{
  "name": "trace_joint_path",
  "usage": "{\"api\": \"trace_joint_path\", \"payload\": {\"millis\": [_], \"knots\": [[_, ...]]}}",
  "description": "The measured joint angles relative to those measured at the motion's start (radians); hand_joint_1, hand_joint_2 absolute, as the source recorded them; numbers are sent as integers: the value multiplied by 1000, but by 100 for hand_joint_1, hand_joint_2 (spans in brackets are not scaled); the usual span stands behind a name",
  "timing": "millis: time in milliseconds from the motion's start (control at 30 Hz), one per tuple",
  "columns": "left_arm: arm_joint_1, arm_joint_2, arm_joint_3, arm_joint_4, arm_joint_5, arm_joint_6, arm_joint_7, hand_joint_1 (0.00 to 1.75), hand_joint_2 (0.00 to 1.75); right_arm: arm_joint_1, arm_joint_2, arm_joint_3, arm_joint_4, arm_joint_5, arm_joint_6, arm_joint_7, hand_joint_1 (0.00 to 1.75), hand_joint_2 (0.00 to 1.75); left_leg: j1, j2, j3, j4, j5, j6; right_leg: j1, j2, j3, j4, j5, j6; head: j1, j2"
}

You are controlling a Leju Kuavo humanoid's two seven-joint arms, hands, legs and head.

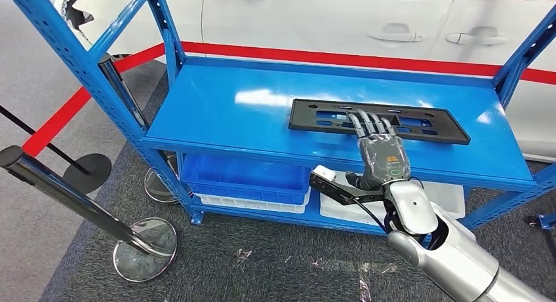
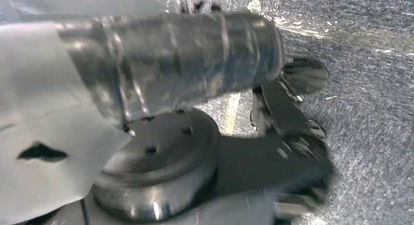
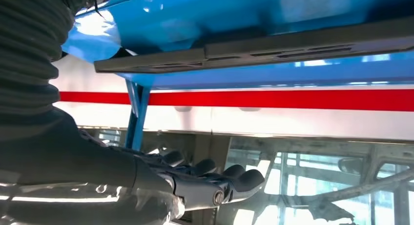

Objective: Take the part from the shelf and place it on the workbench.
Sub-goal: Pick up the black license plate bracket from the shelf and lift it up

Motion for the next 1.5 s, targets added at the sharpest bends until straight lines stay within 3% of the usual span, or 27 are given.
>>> {"api": "trace_joint_path", "payload": {"millis": [33, 67, 133, 200, 367, 433, 500, 533, 567, 633, 700, 800, 900, 1000, 1033, 1067, 1100, 1167, 1200, 1267, 1367, 1433, 1500], "knots": [[1, 0, 0, 0, 0, 0, 0, 0, 0, 2, 0, -1, 6, 0, 0, -1, 0, 175, 0, 0, -24, 27, 7, 0, 1, 1, 4, 0, -4, 0, 0, 0], [1, 0, 0, 0, 0, 0, 0, 0, 0, 5, 0, -2, 12, 0, 0, -1, 0, 175, 0, 0, -29, 14, 35, 1, 1, 2, 10, 0, -8, 0, 0, 0], [1, 1, 0, 0, 0, 0, 0, 0, 0, 6, 0, -4, 20, -1, 0, -1, 0, 175, 0, 0, 10, -106, 121, 8, 0, 4, 27, 1, -20, 5, 0, 0], [0, 1, -1, 1, 0, 1, 0, 0, 0, 5, -2, -6, 28, -1, -1, -1, 0, 175, -5, -1, 56, -211, 162, 15, 3, 5, 35, 1, -29, 13, 0, 0], [1, 0, -9, 2, 0, 1, 0, 0, 0, 7, -9, -13, 45, -13, -1, 5, 0, 175, -7, -2, 83, -257, 153, 37, 4, 3, 33, 6, -43, 38, 4, 0], [1, 0, -13, 2, 0, 0, 1, 0, 0, 8, -16, -22, 58, -29, -3, 10, 0, 175, -4, -2, 96, -267, 152, 48, 4, 1, -11, 94, -83, 44, 9, 0], [0, 2, -19, 2, 0, 0, 2, 0, 0, 16, -21, -29, 79, -44, -10, 10, 0, 175, -6, -2, 102, -267, 145, 57, 5, 0, -89, 225, -124, 47, 12, 0], [0, 2, -21, 2, 0, 0, 2, 0, 0, 22, -23, -31, 90, -49, -14, 9, 0, 175, -8, -3, 105, -267, 142, 59, 5, 0, -118, 262, -124, 48, 12, 0], [0, 2, -23, 2, 0, 0, 2, 0, 0, 28, -25, -31, 101, -53, -18, 7, 0, 175, -9, -4, 110, -266, 137, 59, 5, 0, -128, 262, -105, 47, 12, 0], [2, 2, -24, 2, 0, 0, 3, 0, 0, 35, -27, -36, 119, -59, -24, 4, 0, 175, -10, -5, 124, -265, 126, 57, 6, 0, -93, 154, -22, 40, 12, 0], [2, 1, -25, 2, 0, 0, 3, 0, 0, 36, -30, -44, 135, -64, -29, 4, 0, 175, -14, -6, 133, -263, 116, 51, 11, 0, -40, 34, 29, 29, 11, 0], [-2, 0, -28, 2, 1, 2, 3, 0, 0, 41, -32, -52, 155, -69, -35, 4, 0, 175, -15, -7, 133, -266, 111, 38, 17, 2, -18, -11, 25, 20, 9, 0], [-2, 3, -30, 2, 1, 2, 4, 0, 0, 44, -32, -57, 169, -70, -36, 2, 0, 175, -15, -4, 119, -227, 85, 21, 4, 2, -3, -23, 23, 8, 6, 0], [-2, 3, -32, 3, 1, 2, 3, 0, 0, 46, -32, -61, 182, -73, -37, 1, 0, 175, -8, -2, 17, -46, 21, 8, 2, -2, 10, -25, 14, -1, 1, 0], [-1, 3, -33, 3, 1, 2, 3, 0, 0, 49, -32, -61, 187, -75, -37, 1, 0, 175, -5, -2, -16, -1, 17, 5, 2, -2, 14, -25, 10, -2, 1, 0], [1, 3, -33, 3, 2, 2, 3, 0, 0, 52, -32, -61, 193, -78, -37, 0, 0, 175, -3, -1, -32, 11, 32, 3, 2, -2, 19, -24, 5, -1, 1, 0], [2, 3, -33, 3, 2, 2, 3, 0, 0, 54, -32, -62, 199, -81, -37, -1, 0, 175, -1, -1, -30, -15, 65, 1, 1, -1, 26, -24, 0, 1, 1, 0], [3, 4, -34, 3, 3, 3, 3, 0, 0, 55, -32, -64, 211, -87, -37, -1, 0, 175, 0, -1, 17, -138, 146, 1, -1, 0, 41, -22, -13, 9, 1, 0], [2, 4, -36, 3, 3, 3, 3, 0, 0, 55, -32, -66, 218, -90, -37, -1, 0, 175, -1, -1, 43, -198, 166, 3, 0, 1, 45, -20, -19, 15, 0, 0], [-1, 4, -42, 3, 3, 3, 3, 0, 0, 55, -32, -72, 232, -99, -37, -1, 0, 175, -4, -3, 67, -250, 168, 12, 4, 2, 47, -20, -26, 27, -1, 0], [1, 4, -48, 3, 3, 3, 3, 0, 0, 57, -33, -81, 255, -113, -41, -1, 0, 175, -3, -4, 77, -260, 160, 30, 2, 1, 47, -17, -37, 42, 2, 0], [2, 4, -48, 3, 3, 2, 3, 0, 0, 60, -35, -90, 272, -122, -50, -4, 0, 175, -1, -4, 90, -268, 156, 43, 0, 0, 15, 51, -71, 48, 7, 0], [0, 5, -49, 3, 4, 2, 3, 0, 0, 64, -37, -99, 292, -129, -57, -7, 0, 175, -4, -4, 99, -270, 149, 52, 1, -1, -60, 184, -116, 51, 11, 0]]}}
